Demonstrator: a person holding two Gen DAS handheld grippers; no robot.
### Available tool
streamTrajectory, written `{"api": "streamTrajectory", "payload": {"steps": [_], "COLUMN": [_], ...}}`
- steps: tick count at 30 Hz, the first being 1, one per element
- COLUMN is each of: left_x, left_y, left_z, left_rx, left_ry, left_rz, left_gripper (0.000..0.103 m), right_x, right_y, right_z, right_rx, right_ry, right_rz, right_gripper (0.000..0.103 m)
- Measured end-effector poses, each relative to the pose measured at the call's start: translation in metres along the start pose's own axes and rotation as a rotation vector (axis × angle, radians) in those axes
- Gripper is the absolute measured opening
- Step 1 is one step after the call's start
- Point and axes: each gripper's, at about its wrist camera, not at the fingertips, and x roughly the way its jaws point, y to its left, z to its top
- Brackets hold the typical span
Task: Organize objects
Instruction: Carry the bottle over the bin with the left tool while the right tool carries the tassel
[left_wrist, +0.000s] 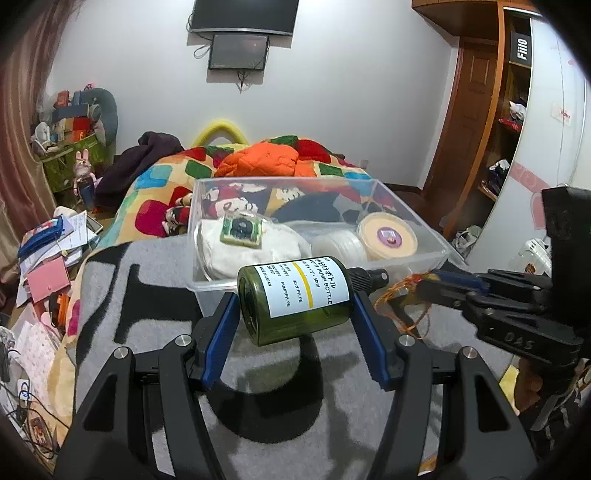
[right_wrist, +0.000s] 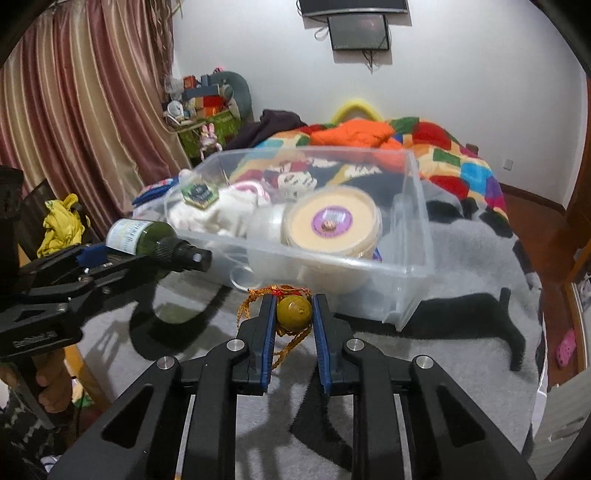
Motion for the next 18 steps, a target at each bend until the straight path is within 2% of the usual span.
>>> {"api": "streamTrajectory", "payload": {"steps": [18], "left_x": [-0.005], "left_y": [-0.002], "left_z": [0.030], "left_rx": [0.007], "left_ry": [-0.071], "left_rz": [0.018], "left_gripper": [0.061], "right_x": [-0.030], "right_y": [-0.003], "right_z": [0.044], "right_rx": [0.024], "right_ry": [-0.152], "right_rz": [-0.016], "right_gripper": [0.017]}}
